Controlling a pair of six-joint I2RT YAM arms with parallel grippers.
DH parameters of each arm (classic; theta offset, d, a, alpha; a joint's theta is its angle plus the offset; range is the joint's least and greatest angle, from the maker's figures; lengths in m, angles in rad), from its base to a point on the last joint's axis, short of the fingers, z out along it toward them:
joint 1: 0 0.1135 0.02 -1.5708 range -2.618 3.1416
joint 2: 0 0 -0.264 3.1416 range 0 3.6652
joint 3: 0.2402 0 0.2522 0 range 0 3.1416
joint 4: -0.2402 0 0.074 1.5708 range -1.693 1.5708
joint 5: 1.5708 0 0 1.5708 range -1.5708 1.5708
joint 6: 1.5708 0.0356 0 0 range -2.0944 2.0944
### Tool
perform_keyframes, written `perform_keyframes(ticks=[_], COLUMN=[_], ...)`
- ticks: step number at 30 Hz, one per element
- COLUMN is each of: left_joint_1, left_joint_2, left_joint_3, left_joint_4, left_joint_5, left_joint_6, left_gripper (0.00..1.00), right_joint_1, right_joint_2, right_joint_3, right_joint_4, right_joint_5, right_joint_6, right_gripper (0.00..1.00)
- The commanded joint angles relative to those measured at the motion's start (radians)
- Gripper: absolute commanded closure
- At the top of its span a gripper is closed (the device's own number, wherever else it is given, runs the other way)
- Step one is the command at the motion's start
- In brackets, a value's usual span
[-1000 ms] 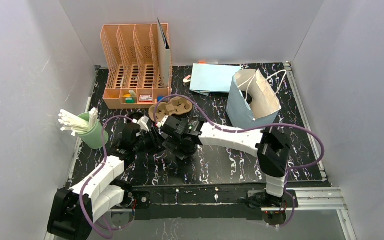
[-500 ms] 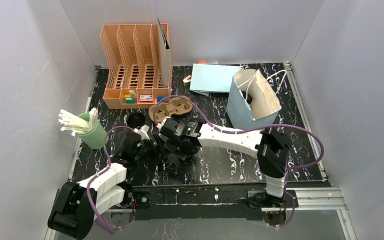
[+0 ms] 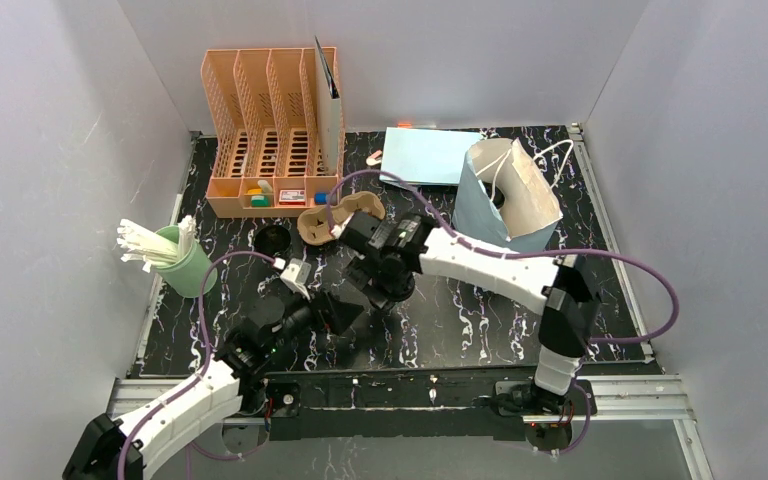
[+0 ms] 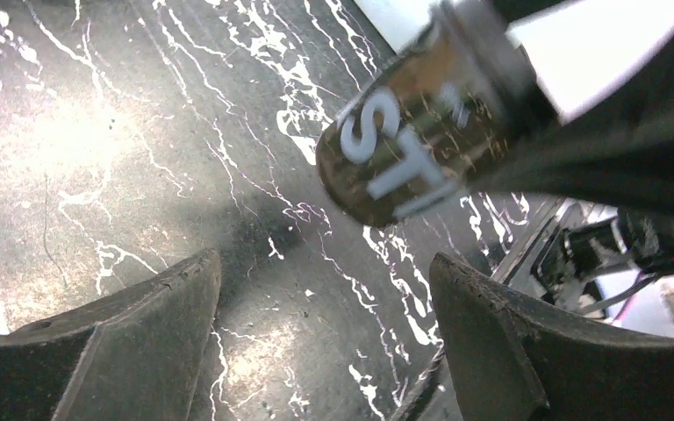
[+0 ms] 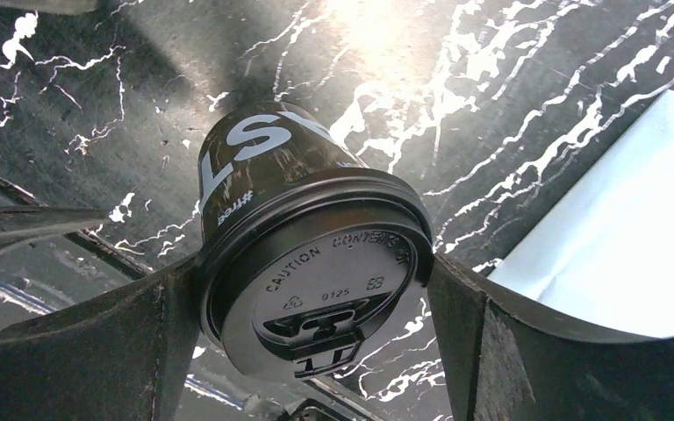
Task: Pack the takeout coffee
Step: Close the cup lid on the coffee cup.
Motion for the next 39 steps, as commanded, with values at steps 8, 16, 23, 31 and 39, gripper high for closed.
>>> perform_keyframes(ticks=[8, 16, 23, 31, 39], left_joint_1=[-0.106, -0.151, -0.175, -0.186, -0.189], left_joint_2=[0.025, 0.249, 0.324, 0.394, 0.487], left_joint_3=[-0.141, -0.069, -0.058, -0.012, 0.011], left_joint_4=[0.446, 0.578, 0.612, 0.63, 0.668], left_joint_5=[0.004, 0.07, 0.077, 0.071, 0.044], left_joint_6=[0.484, 0.647, 0.687, 0.71, 0.703], left_gripper=[0.08, 0.04, 0.02, 0.02, 0.09], right_joint_1=[-0.084, -0.085, -0.085, -0.085, -0.079], right_joint_2=[-0.143, -0.12, -0.097, -0.075, -0.06], right_joint_3=[0.024, 0.058, 0.068, 0.085, 0.087], right_joint_4=[-0.047, -0.056, -0.068, -0.042, -0.035], right_joint_5=[-0.189, -0.29, -0.324, -0.378, -0.384], right_joint_6=[-0.022, -0.03, -0.039, -0.04, -0.034], right_gripper=[0.05, 0.06, 0.06, 0.06, 0.05])
